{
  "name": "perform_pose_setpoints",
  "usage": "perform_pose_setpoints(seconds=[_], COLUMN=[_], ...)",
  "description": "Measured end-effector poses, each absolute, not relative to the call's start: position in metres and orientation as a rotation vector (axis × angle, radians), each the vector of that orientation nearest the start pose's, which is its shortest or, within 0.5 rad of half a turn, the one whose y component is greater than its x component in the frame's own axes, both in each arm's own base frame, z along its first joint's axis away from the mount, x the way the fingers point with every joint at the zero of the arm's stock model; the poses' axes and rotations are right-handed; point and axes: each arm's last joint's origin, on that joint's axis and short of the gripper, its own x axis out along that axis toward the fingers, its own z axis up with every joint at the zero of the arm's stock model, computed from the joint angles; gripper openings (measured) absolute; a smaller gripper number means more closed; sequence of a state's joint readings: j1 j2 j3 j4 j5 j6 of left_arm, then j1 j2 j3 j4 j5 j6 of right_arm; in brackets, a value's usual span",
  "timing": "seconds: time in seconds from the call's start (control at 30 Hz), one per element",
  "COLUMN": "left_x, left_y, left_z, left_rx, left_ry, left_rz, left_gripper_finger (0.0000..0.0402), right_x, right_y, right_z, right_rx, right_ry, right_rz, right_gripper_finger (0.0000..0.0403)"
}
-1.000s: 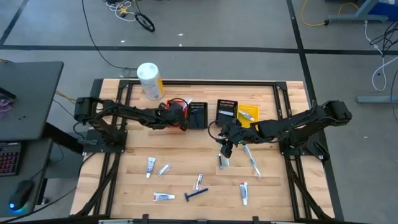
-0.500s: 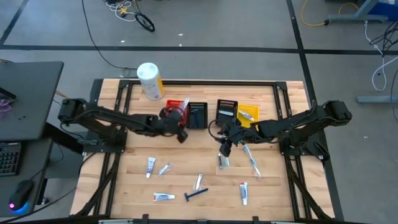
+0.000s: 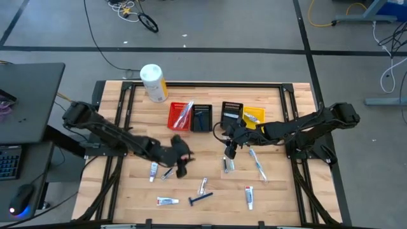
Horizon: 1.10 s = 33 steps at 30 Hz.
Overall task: Pick & Place Travel size toiletries
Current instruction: Put the blue razor into the left black basket
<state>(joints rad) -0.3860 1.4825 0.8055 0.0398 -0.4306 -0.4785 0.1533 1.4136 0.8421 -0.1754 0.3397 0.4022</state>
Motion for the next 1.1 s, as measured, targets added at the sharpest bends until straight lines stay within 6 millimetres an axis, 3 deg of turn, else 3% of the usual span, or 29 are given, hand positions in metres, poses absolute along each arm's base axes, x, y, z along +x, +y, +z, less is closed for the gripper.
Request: perform_pose_setpoints(seconds=[0.23, 0.37, 0.53, 0.83, 1.1], left_x=[0.304, 0.306, 0.311, 0.331, 0.334], left_y=[-0.141, -0.158, -0.193, -0.253, -0.275], left_z=[0.176, 0.156, 0.13, 0.117, 0.108], left_rx=[-0.212, -0.281, -0.244, -0.119, -0.144], left_ry=[0.434, 0.443, 0.446, 0.531, 0.564], left_rz=[0.0, -0.025, -0.035, 0.107, 0.145], left_gripper_finger=[0.0128, 0.0127, 0.0127, 0.0128, 0.0116], right_x=[0.286, 0.286, 0.286, 0.284, 0.273], right_y=[0.029, 0.026, 0.024, 0.025, 0.024], right_z=[0.218, 0.218, 0.218, 0.213, 0.19], right_rx=[0.179, 0.183, 0.166, 0.163, 0.156], right_ry=[0.678, 0.677, 0.68, 0.697, 0.721], right_rz=[-0.327, -0.338, -0.336, -0.325, -0.329], right_gripper_finger=[0.0161, 0.0161, 0.0161, 0.0161, 0.0161])
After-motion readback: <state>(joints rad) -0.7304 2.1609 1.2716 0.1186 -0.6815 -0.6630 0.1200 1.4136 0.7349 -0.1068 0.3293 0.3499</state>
